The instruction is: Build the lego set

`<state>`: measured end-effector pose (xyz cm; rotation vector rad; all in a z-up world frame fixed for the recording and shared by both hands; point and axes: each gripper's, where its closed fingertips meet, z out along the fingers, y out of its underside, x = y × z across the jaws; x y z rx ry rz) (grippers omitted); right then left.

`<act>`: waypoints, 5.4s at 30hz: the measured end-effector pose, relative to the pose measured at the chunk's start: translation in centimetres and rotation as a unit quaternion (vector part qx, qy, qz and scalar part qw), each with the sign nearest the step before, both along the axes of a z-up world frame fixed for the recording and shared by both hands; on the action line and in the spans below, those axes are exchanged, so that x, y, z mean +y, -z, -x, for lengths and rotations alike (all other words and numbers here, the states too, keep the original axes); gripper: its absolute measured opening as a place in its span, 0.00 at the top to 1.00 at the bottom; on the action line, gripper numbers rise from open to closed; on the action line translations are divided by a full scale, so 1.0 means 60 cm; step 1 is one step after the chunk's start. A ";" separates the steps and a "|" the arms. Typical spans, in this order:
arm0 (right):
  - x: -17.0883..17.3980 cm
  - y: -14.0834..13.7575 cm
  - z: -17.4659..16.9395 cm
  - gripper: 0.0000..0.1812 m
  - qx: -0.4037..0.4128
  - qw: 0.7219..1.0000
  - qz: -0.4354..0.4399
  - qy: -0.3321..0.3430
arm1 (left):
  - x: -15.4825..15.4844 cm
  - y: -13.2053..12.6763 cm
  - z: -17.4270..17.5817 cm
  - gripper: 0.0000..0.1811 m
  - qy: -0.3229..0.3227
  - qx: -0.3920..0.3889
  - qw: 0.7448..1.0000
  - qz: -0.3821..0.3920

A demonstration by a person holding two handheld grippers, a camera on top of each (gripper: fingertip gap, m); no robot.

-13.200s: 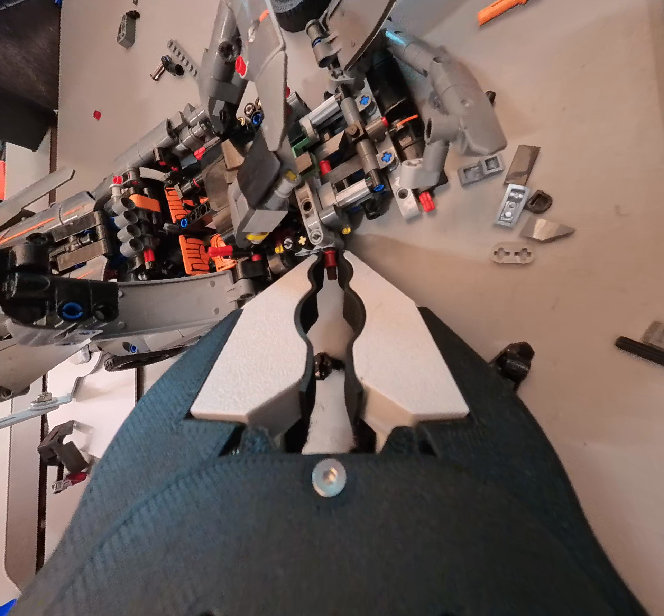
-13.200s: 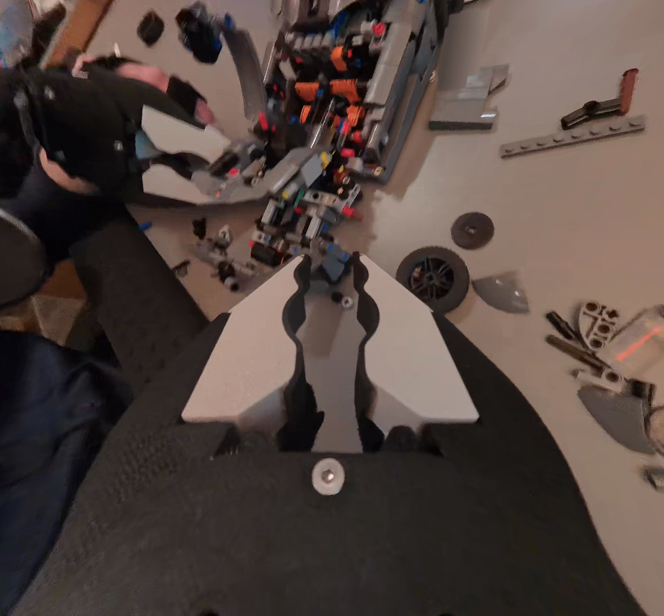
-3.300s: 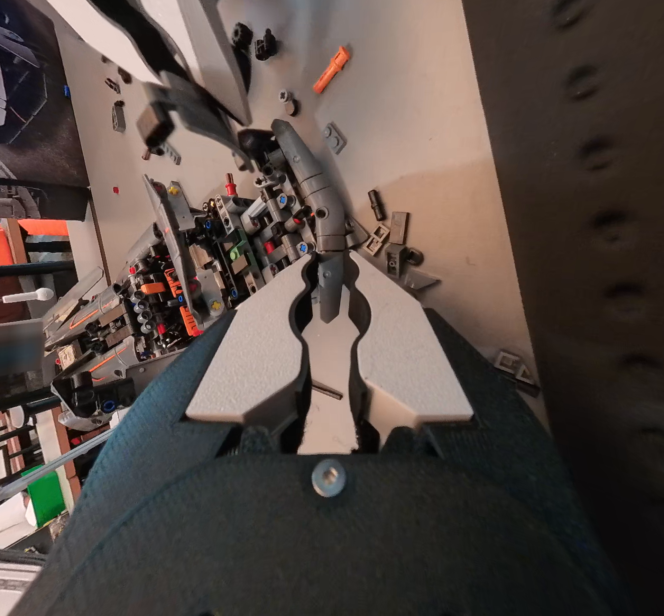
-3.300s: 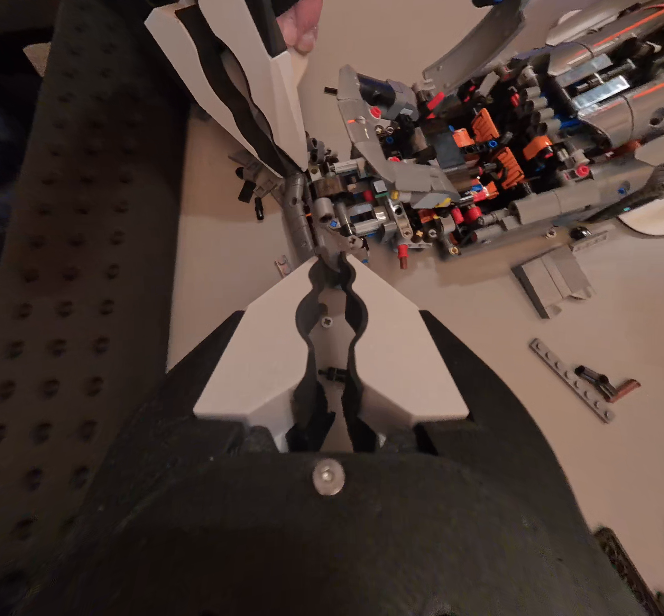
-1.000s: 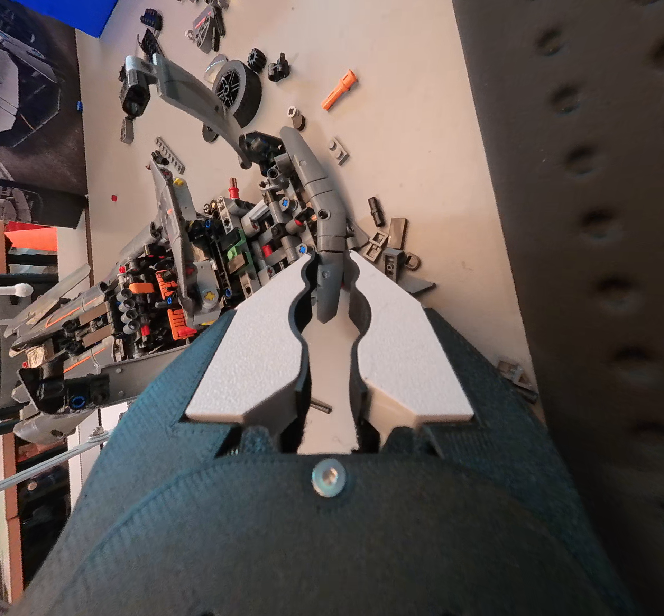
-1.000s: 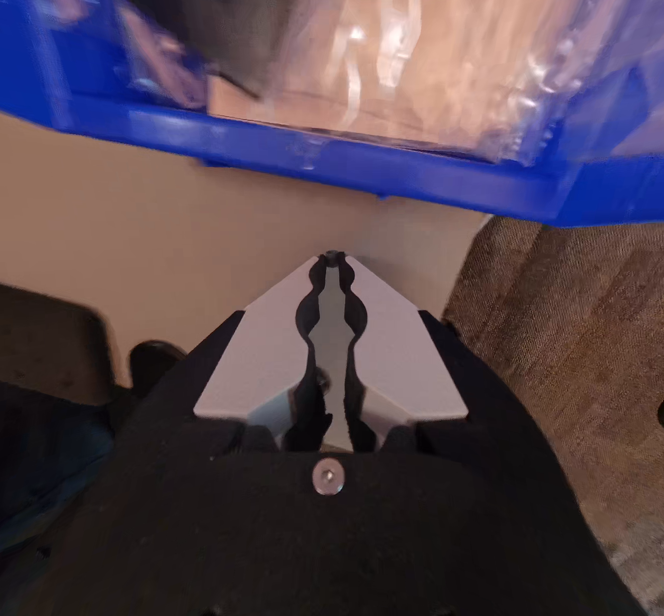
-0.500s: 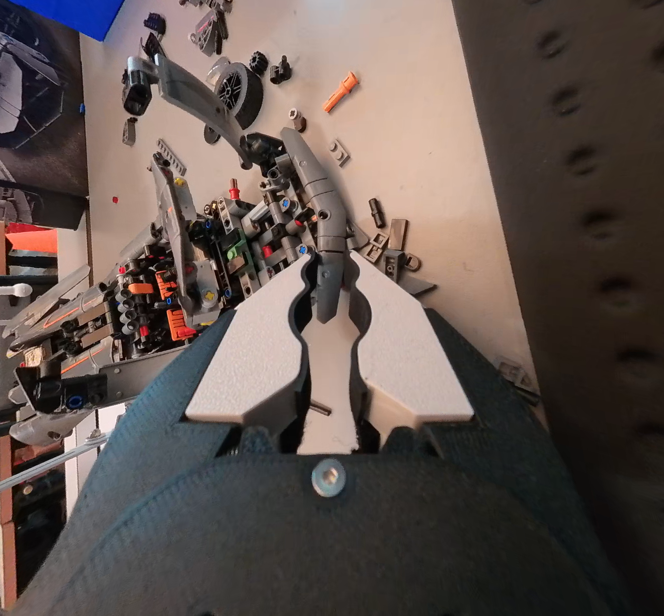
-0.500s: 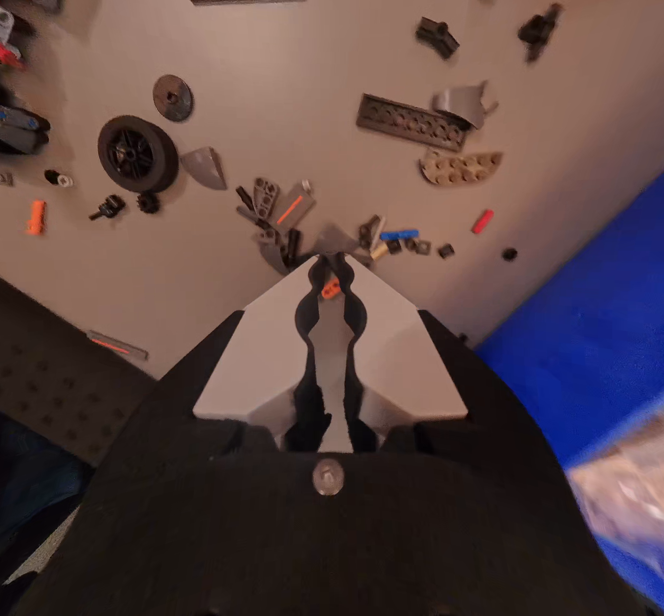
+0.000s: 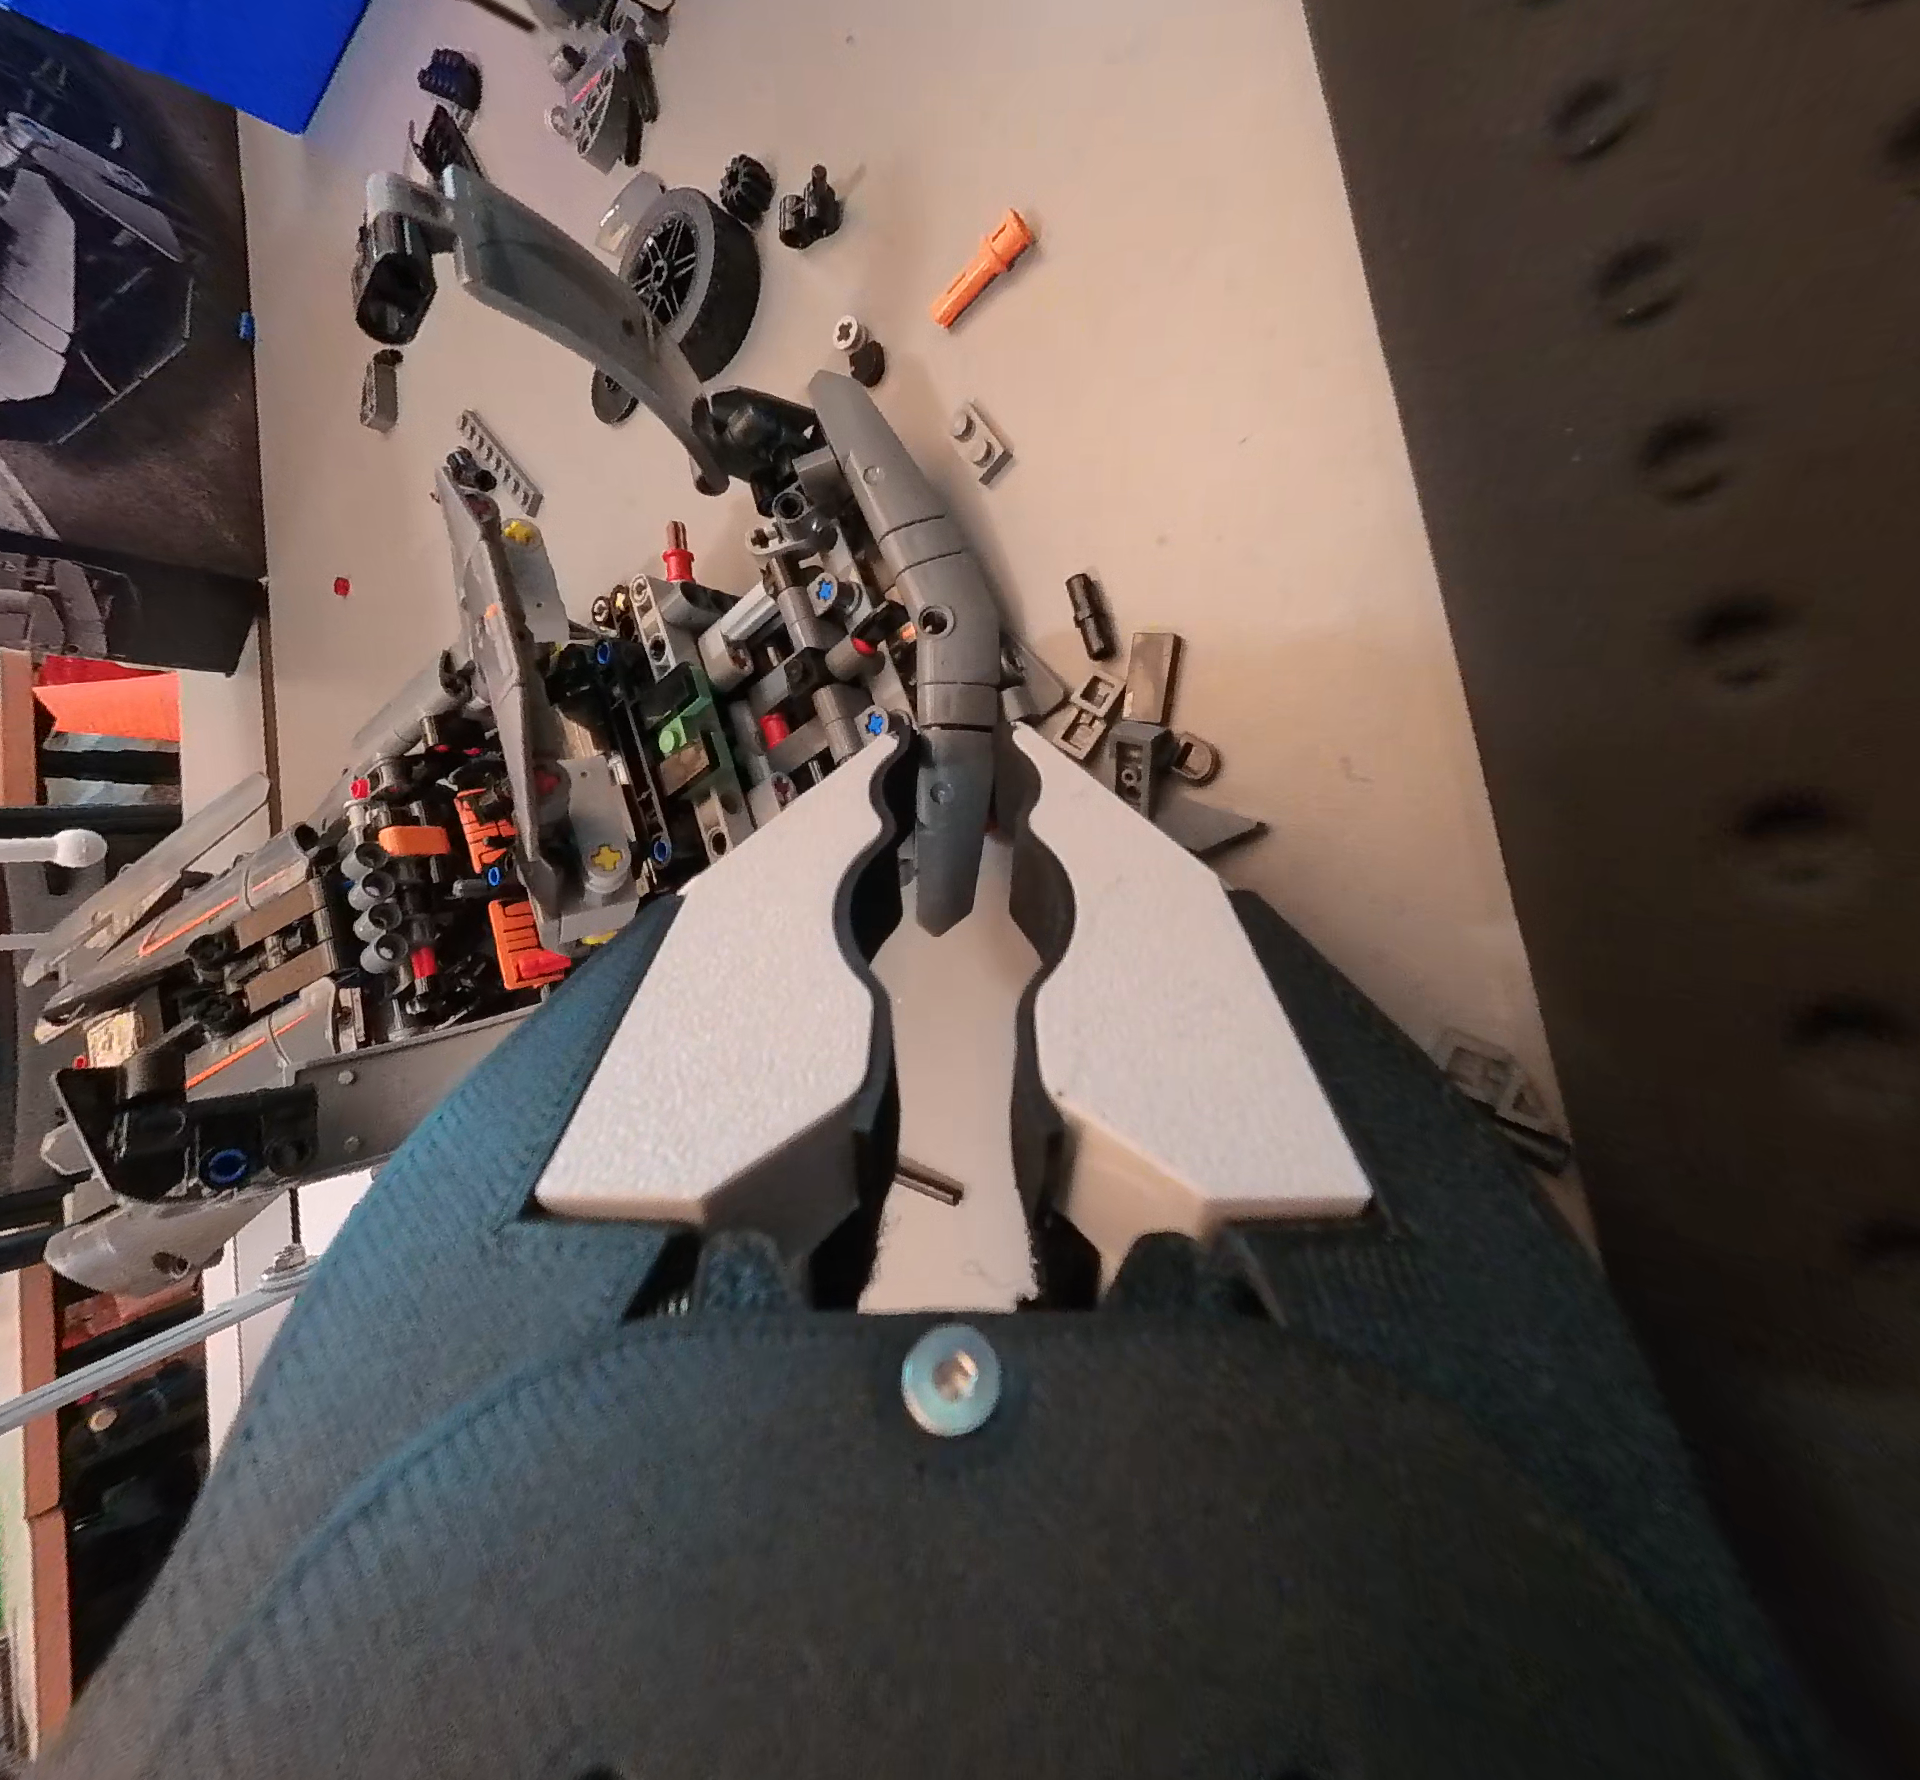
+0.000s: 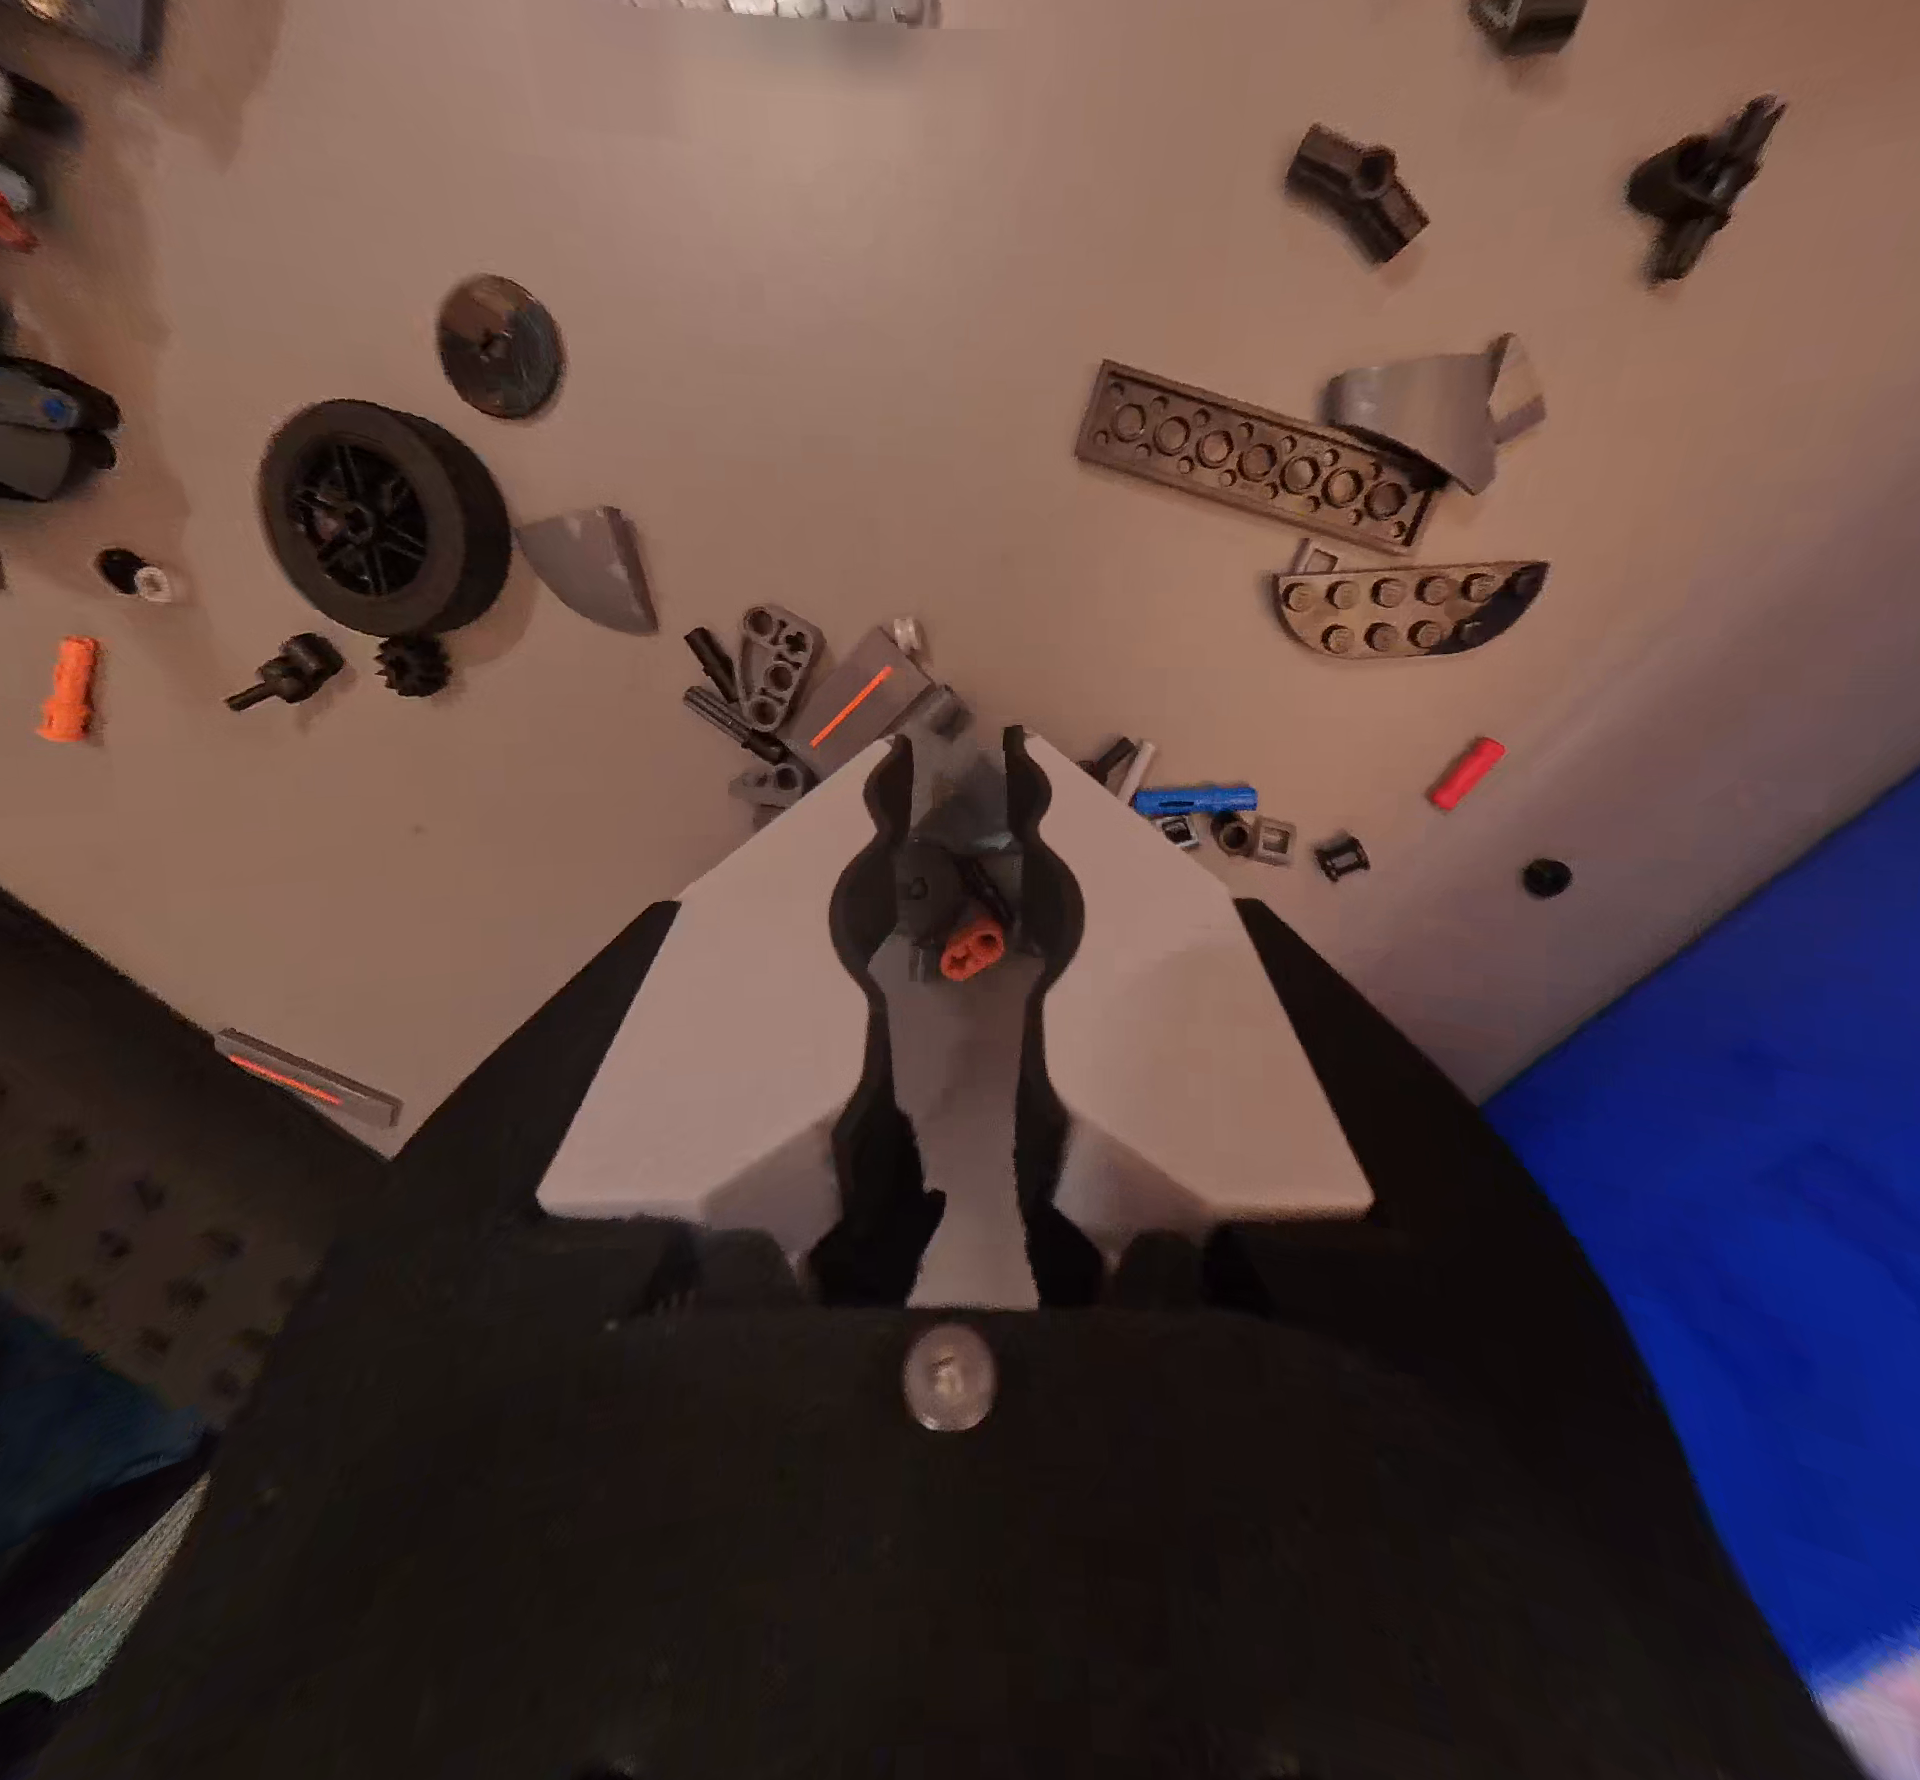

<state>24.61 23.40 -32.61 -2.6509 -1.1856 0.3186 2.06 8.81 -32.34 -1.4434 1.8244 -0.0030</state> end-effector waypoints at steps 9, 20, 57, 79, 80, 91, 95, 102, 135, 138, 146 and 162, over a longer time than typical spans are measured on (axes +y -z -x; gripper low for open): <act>-0.118 -0.098 0.139 0.87 0.123 0.981 -0.067 -0.132 | 0.003 0.007 0.003 0.92 -0.002 0.009 1.000 -0.004; -0.165 -0.012 0.248 0.84 0.146 0.968 -0.059 -0.197 | 0.003 -0.010 -0.007 0.86 -0.006 -0.029 1.000 -0.001; -0.168 -0.047 0.281 0.85 0.248 0.929 -0.109 -0.250 | 0.019 0.004 -0.005 0.83 -0.030 -0.031 0.999 0.017; -0.206 -0.085 0.263 0.97 0.291 0.908 -0.116 -0.277 | 0.018 0.004 -0.005 0.83 -0.026 -0.032 0.999 0.014; -0.210 -0.081 0.261 0.97 0.284 0.909 -0.115 -0.282 | 0.018 0.004 -0.005 0.83 -0.026 -0.032 0.999 0.014; -0.210 -0.067 0.243 0.89 0.238 0.930 -0.132 -0.246 | 0.018 0.004 -0.004 0.83 -0.025 -0.032 0.999 0.013; -0.231 -0.027 0.215 0.90 0.169 0.954 -0.089 -0.232 | 0.018 0.004 -0.004 0.83 -0.024 -0.032 0.999 0.013; -0.263 0.015 0.232 0.89 0.124 0.967 -0.058 -0.216 | 0.018 0.004 -0.005 0.83 -0.024 -0.031 0.999 0.010; -0.312 -0.108 0.331 0.97 0.306 0.934 -0.046 -0.180 | -0.044 -0.088 -0.053 0.99 0.077 -0.086 0.980 -0.159; -0.302 -0.111 0.340 0.98 0.296 0.937 -0.077 -0.167 | -0.031 -0.089 -0.045 0.99 0.063 -0.089 0.982 -0.155; -0.254 -0.097 0.348 0.98 0.234 0.959 -0.134 -0.091 | 0.035 -0.064 0.019 0.90 -0.026 -0.068 0.993 -0.092; -0.190 -0.066 0.322 0.98 0.114 0.965 -0.235 -0.036 | 0.075 -0.073 0.036 0.76 -0.049 -0.081 0.989 -0.114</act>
